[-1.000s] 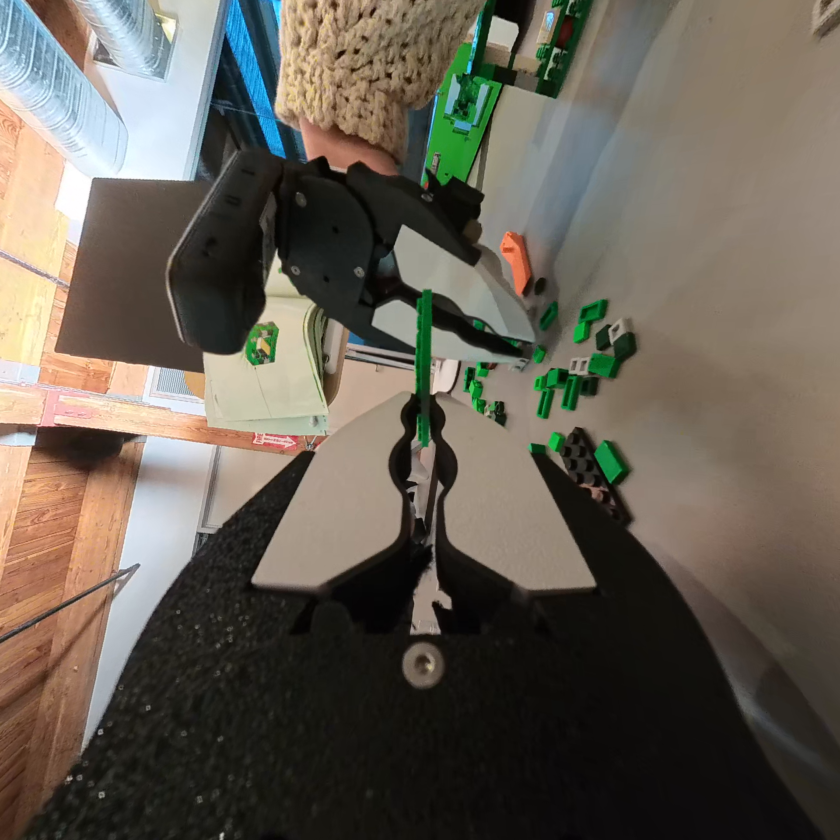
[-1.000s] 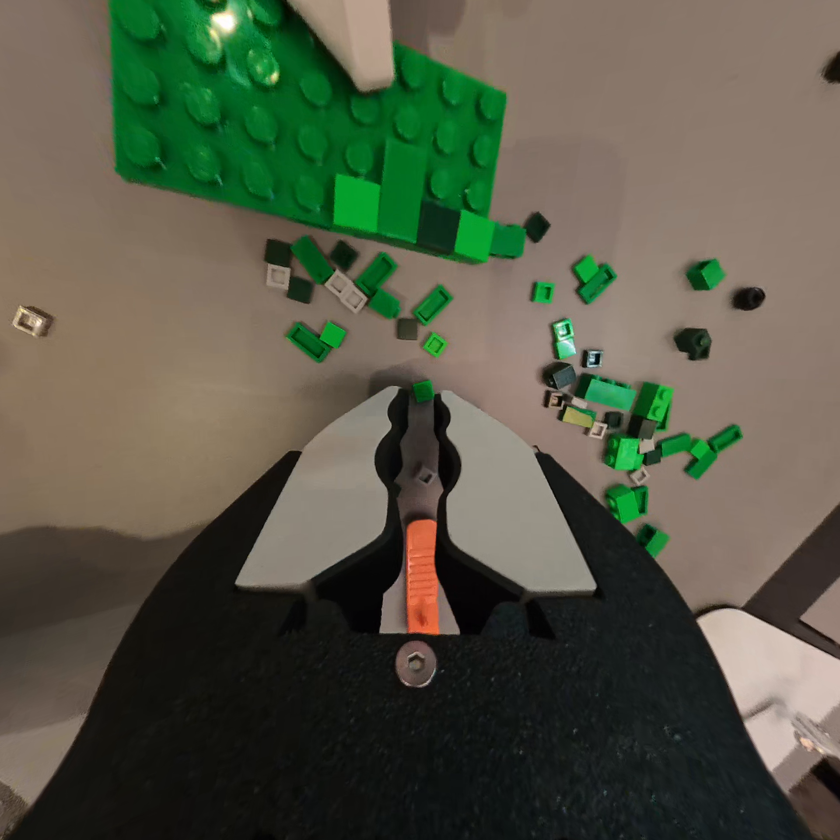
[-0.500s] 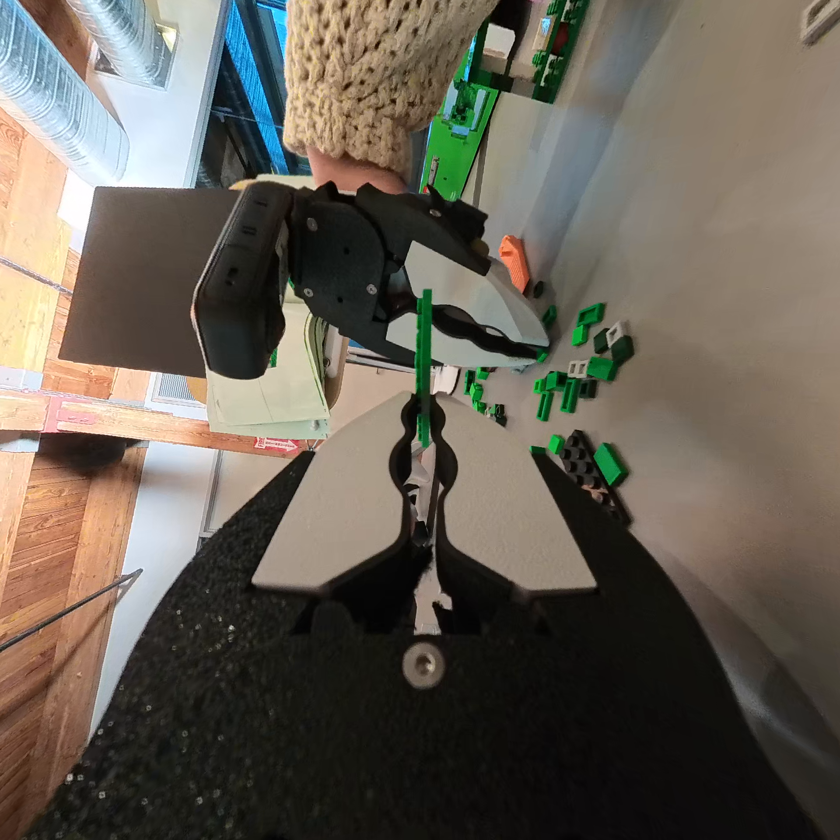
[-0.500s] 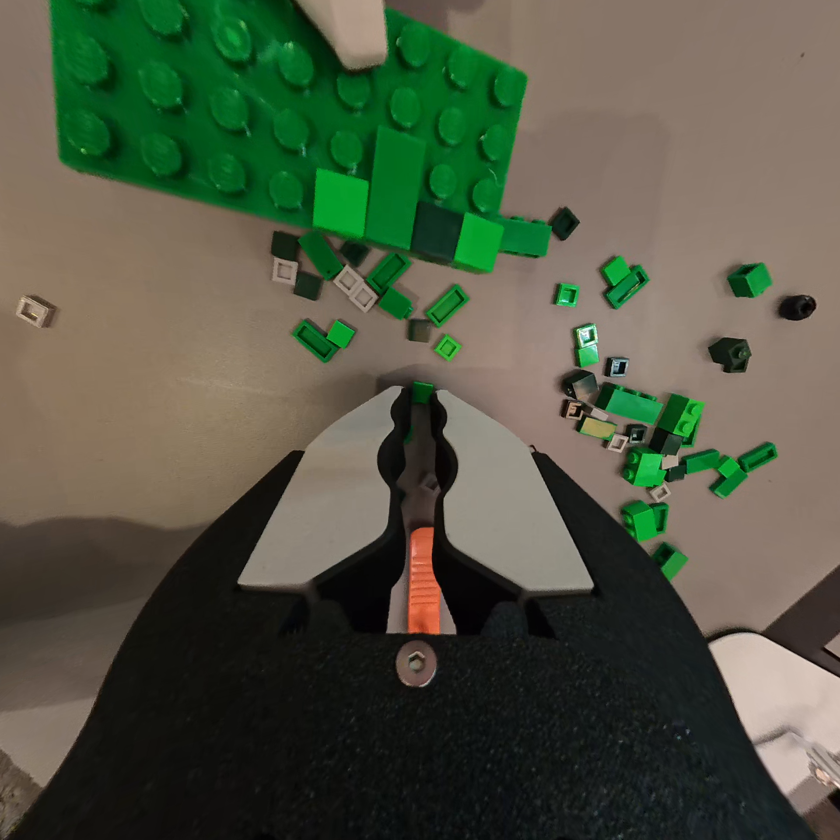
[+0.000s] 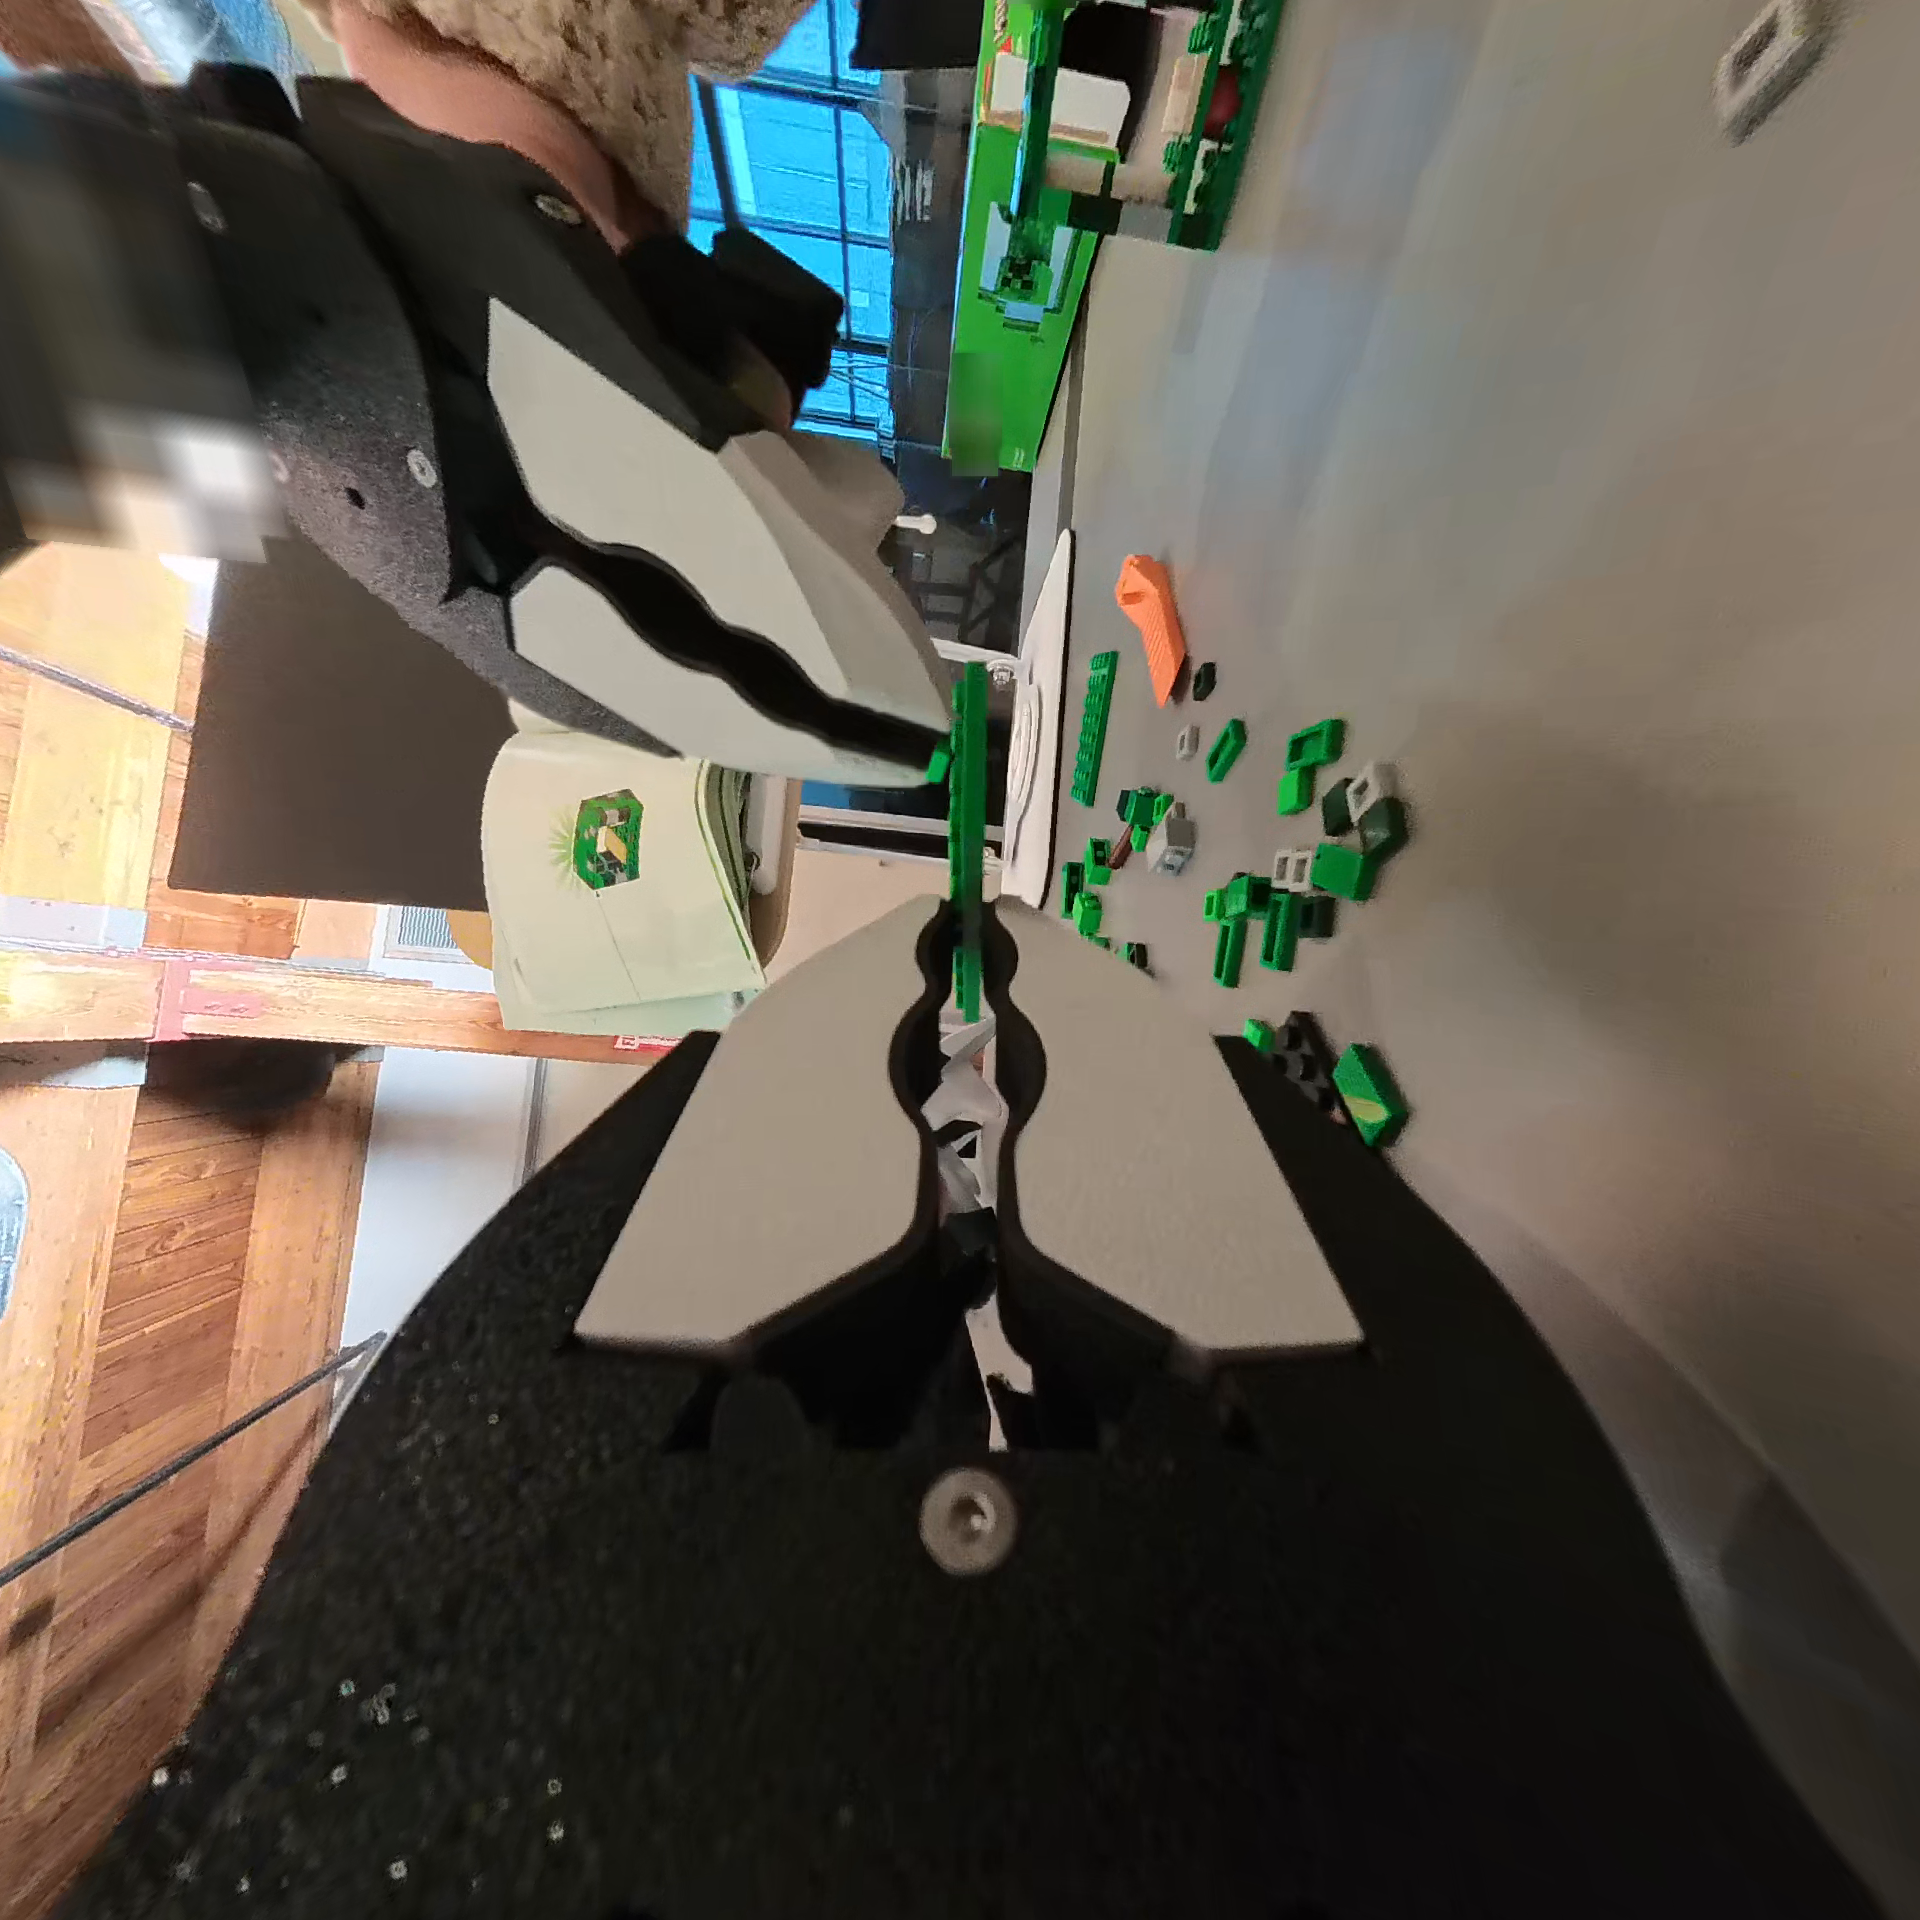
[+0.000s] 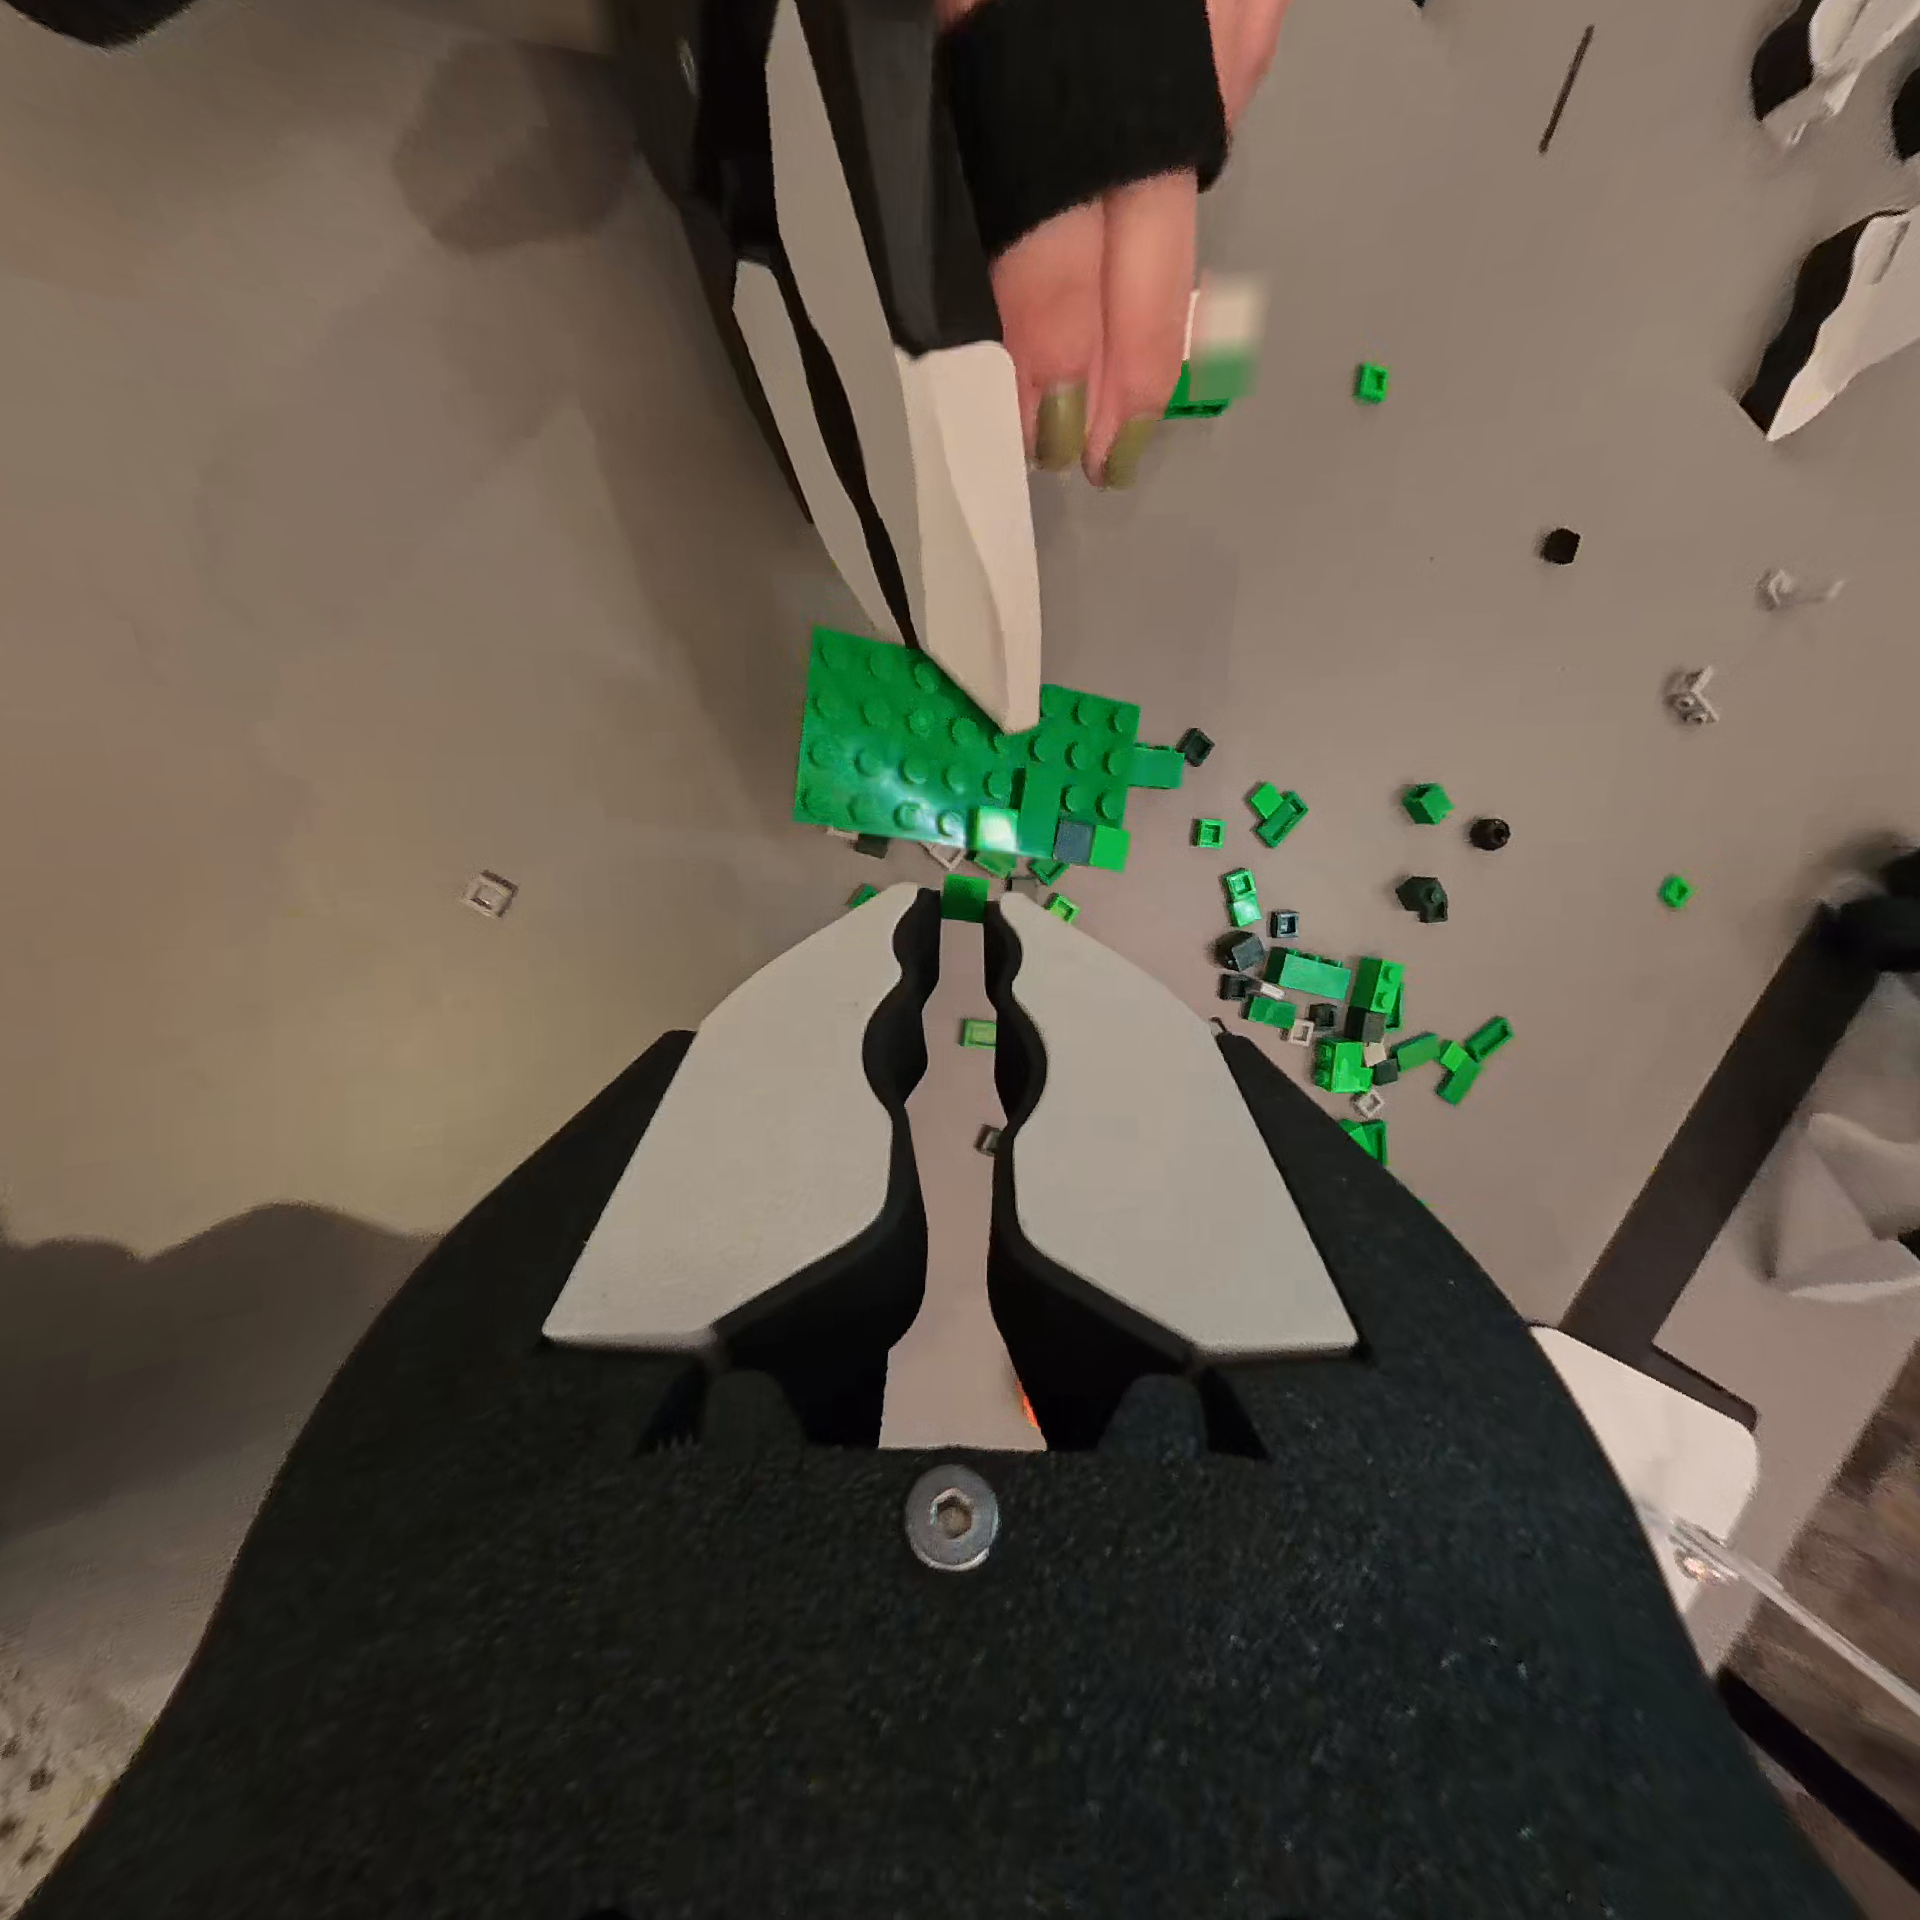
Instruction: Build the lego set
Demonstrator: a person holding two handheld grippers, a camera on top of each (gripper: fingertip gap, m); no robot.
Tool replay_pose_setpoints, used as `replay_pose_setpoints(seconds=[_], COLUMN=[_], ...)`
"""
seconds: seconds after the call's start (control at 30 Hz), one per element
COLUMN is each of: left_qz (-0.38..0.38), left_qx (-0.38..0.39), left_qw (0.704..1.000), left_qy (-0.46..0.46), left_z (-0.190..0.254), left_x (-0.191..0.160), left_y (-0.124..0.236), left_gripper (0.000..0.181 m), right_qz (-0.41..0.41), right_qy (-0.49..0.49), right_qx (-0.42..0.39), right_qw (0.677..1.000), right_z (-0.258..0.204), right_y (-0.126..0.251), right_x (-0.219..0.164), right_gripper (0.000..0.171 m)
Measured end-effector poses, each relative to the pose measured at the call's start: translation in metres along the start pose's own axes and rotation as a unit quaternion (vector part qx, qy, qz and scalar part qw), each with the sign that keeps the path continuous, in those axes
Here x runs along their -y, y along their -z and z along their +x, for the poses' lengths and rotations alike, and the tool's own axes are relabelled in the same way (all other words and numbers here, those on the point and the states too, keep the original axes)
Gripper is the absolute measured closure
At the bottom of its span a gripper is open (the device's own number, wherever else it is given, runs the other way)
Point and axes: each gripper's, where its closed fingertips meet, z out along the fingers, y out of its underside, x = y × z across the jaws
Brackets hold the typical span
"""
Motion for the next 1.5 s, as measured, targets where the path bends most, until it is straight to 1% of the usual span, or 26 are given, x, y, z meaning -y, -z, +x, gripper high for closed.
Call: replay_pose_setpoints(seconds=[0.17, 0.47, 0.63, 0.73, 0.8, 0.9, 1.0, 1.03, 1.07, 1.13, 1.2, 1.27, 1.5], left_qz=[0.0, 0.003, 0.004, 0.002, 0.0, 0.0, 0.002, 0.004, 0.005, 0.007, 0.009, 0.011, 0.013], left_qx=[0.002, -0.001, -0.002, -0.004, -0.004, -0.005, -0.006, -0.004, -0.003, -0.001, -0.001, -0.003, -0.002], left_qw=[1.0, 1.0, 1.0, 1.0, 1.0, 1.0, 1.0, 1.0, 0.999, 0.999, 0.999, 0.999, 0.999], left_qy=[0.0, -0.005, -0.004, -0.003, 0.0, 0.012, 0.021, 0.027, 0.033, 0.04, 0.042, 0.042, 0.043], left_z=[-0.001, 0.001, 0.002, 0.002, 0.002, 0.001, 0.0, -0.001, -0.002, -0.003, -0.003, -0.002, -0.002], left_x=[0.0, 0.002, 0.003, 0.002, 0.001, 0.0, 0.001, 0.001, 0.001, 0.002, 0.003, 0.004, 0.005], left_y=[0.0, -0.001, -0.001, -0.001, -0.001, -0.001, -0.001, -0.001, 0.0, 0.0, 0.0, 0.0, 0.0], left_gripper=[0.177, 0.177, 0.177, 0.177, 0.177, 0.177, 0.177, 0.177, 0.177, 0.177, 0.177, 0.177, 0.177], right_qz=[0.001, -0.014, -0.019, -0.013, 0.006, 0.023, 0.011, 0.008, 0.008, 0.011, 0.014, 0.009, 0.015], right_qy=[-0.005, -0.001, 0.001, 0.001, 0.013, 0.077, 0.161, 0.188, 0.216, 0.243, 0.264, 0.273, 0.276], right_qx=[0.011, 0.014, 0.009, -0.014, -0.048, -0.147, -0.259, -0.296, -0.325, -0.381, -0.432, -0.454, -0.459], right_qw=[1.0, 1.0, 1.0, 1.0, 0.999, 0.986, 0.952, 0.936, 0.921, 0.892, 0.862, 0.848, 0.844], right_z=[-0.004, -0.003, -0.004, -0.002, -0.001, 0.001, 0.002, 0.003, 0.002, 0.003, 0.006, 0.007, 0.007], right_y=[-0.004, -0.006, -0.004, 0.003, 0.009, 0.01, 0.003, 0.0, -0.001, -0.002, 0.0, -0.002, -0.007], right_x=[0.01, 0.012, 0.012, 0.011, 0.013, 0.012, 0.008, 0.008, 0.008, 0.011, 0.015, 0.016, 0.019], right_gripper=[0.164, 0.163, 0.154, 0.146, 0.141, 0.134, 0.128, 0.123, 0.123, 0.123, 0.129, 0.137, 0.161])
